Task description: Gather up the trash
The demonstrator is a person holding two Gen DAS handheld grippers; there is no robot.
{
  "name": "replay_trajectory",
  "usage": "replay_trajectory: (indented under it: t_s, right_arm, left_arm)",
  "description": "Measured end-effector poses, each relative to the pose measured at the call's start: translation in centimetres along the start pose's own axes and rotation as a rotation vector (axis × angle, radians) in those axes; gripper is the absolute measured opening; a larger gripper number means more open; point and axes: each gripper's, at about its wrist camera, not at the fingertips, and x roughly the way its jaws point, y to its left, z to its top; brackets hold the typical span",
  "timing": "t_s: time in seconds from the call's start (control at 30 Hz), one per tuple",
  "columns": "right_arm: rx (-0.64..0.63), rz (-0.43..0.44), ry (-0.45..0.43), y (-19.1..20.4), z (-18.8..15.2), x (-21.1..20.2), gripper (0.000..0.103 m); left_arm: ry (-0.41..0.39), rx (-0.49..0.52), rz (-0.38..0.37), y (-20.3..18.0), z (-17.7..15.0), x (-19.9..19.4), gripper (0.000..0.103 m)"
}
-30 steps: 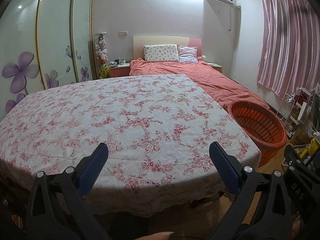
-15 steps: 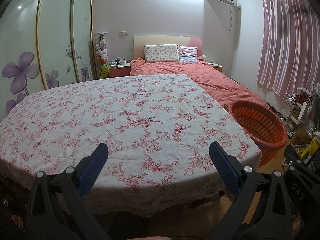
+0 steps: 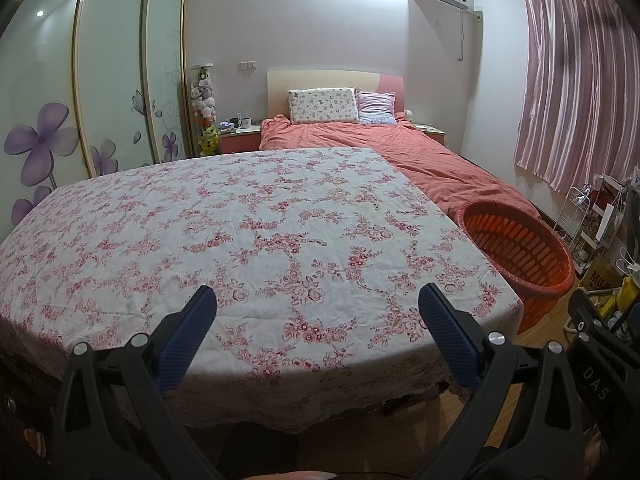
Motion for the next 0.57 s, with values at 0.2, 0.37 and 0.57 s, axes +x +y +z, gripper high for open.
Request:
replay_trajectory:
  t_s: [0.2, 0.37, 0.57]
  right_arm:
    - [0.001, 0.000, 0.000, 0.09, 0.07, -0.01, 0.098]
    - [0.000, -0.001, -0.001, 0.07, 0.06, -0.02, 0.098]
    - [0.001, -0.001, 0.000, 0.02, 0.02, -0.02, 0.098]
  left_arm:
    - [0.001, 0.003, 0.005, -0.10, -0.22, -0.08, 0.099]
    - [0.000, 0.000, 0.005, -0.04, -0.27, -0.07, 0.099]
    - [0.003, -0.002, 0.005, 0.01, -0.50, -0.14, 0.099]
